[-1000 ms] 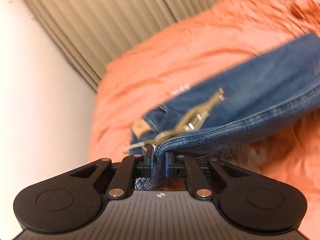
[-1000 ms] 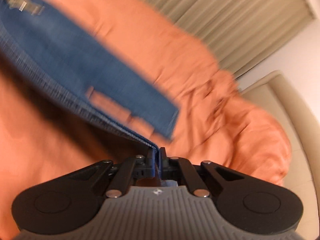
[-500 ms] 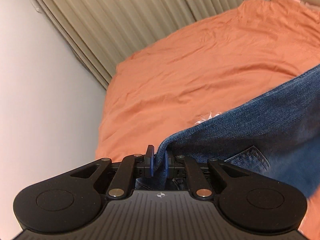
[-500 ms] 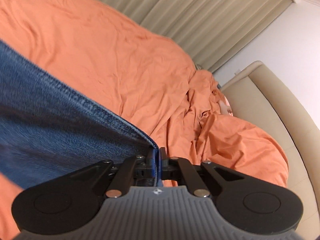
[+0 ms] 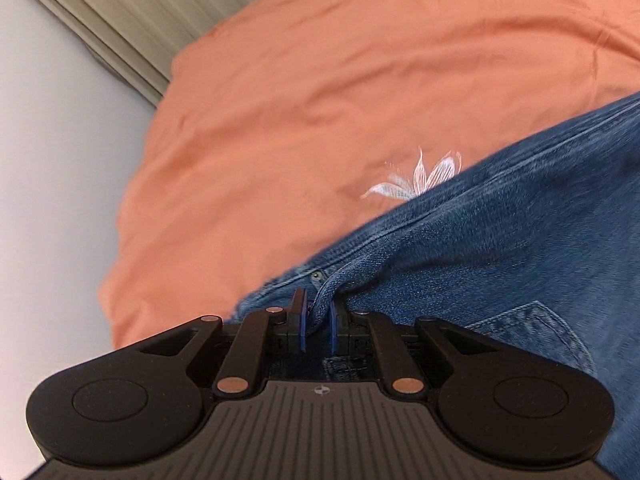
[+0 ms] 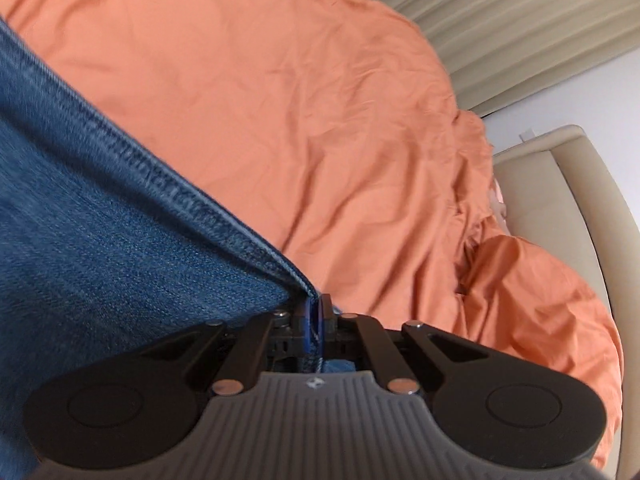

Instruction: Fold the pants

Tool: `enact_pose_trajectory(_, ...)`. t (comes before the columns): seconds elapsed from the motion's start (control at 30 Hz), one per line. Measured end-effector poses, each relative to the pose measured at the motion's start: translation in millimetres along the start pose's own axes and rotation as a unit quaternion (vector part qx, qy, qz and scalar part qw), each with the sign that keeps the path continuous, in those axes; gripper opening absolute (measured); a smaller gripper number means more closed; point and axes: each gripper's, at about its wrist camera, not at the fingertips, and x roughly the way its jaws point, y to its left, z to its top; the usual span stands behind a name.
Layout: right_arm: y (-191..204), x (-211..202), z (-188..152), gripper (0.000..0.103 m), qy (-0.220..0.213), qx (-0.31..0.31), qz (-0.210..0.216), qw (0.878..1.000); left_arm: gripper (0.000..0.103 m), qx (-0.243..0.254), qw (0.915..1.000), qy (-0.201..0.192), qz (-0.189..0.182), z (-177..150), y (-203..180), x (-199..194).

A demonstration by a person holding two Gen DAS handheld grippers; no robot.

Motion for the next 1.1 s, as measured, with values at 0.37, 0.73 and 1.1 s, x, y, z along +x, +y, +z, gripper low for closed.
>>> enact_pose_trajectory(0.37,16,29,7,0.0,0.019,-0.021,0.0,1.0,0.012,0.011,0.9992,-0.033,-0.021,14,15,-2)
enact_pose_trajectory(0.73,0,9,14,0.04,0.018,0.043,-0.01,0.999,0.08,-0.046,0.9959,-0.051,-0.058,10,43,-12)
enact_pose_trajectory(1.1,40,-110,31,0.049,-0.049,0.15,0.156,0.975,0.077,-0.28,0.9538,-0.007,-0.109,-76,138,-83)
